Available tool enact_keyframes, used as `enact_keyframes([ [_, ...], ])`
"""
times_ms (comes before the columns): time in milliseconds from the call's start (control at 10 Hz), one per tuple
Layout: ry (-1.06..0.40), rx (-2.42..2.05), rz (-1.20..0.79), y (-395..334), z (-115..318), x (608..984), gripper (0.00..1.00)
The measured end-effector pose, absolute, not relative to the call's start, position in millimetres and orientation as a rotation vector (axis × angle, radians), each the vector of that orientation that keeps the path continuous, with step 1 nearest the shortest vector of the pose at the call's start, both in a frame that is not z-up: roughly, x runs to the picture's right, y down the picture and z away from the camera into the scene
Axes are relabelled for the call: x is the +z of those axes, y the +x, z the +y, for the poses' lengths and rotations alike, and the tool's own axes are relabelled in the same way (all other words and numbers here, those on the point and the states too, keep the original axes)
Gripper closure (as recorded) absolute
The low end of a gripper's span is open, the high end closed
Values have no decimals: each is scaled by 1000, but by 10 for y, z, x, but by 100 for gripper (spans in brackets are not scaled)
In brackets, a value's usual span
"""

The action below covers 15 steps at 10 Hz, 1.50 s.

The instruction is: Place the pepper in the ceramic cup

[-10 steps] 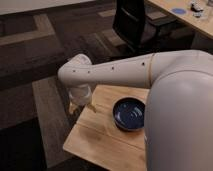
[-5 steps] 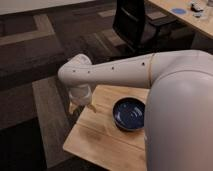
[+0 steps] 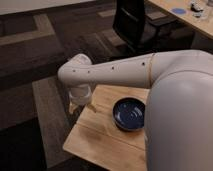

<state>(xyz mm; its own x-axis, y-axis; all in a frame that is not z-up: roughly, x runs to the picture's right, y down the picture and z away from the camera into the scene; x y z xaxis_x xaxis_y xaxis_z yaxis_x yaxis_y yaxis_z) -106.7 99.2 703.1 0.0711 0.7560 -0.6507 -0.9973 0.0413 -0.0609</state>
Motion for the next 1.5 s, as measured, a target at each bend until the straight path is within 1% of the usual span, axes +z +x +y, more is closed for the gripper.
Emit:
enact_keyframes([
  [300,-598,1445,515,-1030,962,7036,35],
  [500,-611,1477,500,-815,828,7060,35],
  [800,-646,1483,507,-57,606,7088,35],
  [1100,-621,1489,576,816,510,7177,35],
  [1500,-626,1482,574,778,518,7186,35],
])
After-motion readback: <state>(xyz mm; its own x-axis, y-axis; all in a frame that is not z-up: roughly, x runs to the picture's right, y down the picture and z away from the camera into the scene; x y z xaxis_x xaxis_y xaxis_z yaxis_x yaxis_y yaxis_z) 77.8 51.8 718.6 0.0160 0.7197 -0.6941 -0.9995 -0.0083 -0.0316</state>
